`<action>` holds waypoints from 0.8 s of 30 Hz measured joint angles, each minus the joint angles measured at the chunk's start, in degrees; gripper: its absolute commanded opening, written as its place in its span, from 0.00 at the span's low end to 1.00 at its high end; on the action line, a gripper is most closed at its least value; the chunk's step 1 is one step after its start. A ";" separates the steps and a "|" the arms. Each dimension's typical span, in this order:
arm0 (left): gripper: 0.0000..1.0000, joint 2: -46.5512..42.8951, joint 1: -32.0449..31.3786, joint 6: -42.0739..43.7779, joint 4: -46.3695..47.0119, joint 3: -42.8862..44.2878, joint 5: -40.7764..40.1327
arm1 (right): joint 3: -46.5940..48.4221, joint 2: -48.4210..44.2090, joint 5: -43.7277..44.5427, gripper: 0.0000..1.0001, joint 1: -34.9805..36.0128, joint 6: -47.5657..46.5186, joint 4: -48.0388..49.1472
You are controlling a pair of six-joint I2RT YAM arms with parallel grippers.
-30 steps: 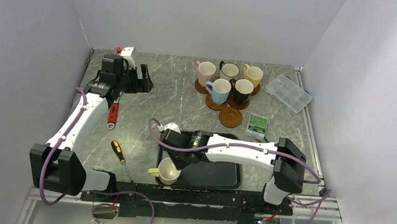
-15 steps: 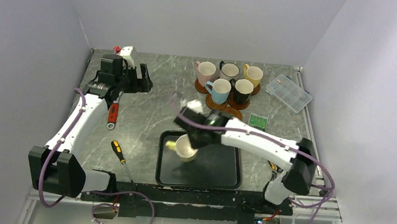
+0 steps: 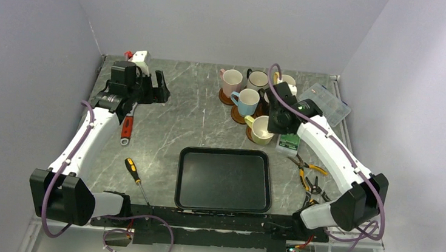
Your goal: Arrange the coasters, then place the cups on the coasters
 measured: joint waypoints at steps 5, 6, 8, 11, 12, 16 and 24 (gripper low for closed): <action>0.93 0.00 0.00 0.02 0.00 0.00 -0.11 | 0.02 3.45 -2.60 0.00 -6.12 -3.61 3.19; 0.94 0.00 0.00 0.02 0.02 0.00 -0.11 | 0.11 4.39 -3.21 0.00 -7.10 -4.20 3.67; 0.93 0.00 0.00 0.02 0.00 0.00 -0.33 | 0.42 6.34 -4.46 0.00 -8.83 -5.03 4.66; 0.94 0.00 0.00 0.02 0.00 0.00 -0.48 | 0.70 8.72 -5.97 0.00 -10.56 -5.92 6.05; 0.94 0.00 0.00 0.02 0.02 0.00 -0.48 | 0.74 9.25 -6.16 0.00 -10.82 -6.21 6.43; 0.94 0.02 0.00 0.02 0.00 0.00 -0.48 | 1.01 11.15 -7.69 0.00 -11.50 -7.52 8.15; 0.94 0.42 -0.02 0.02 0.00 0.00 -0.48 | 2.69 14.45 -8.96 0.00 -11.80 -10.49 10.91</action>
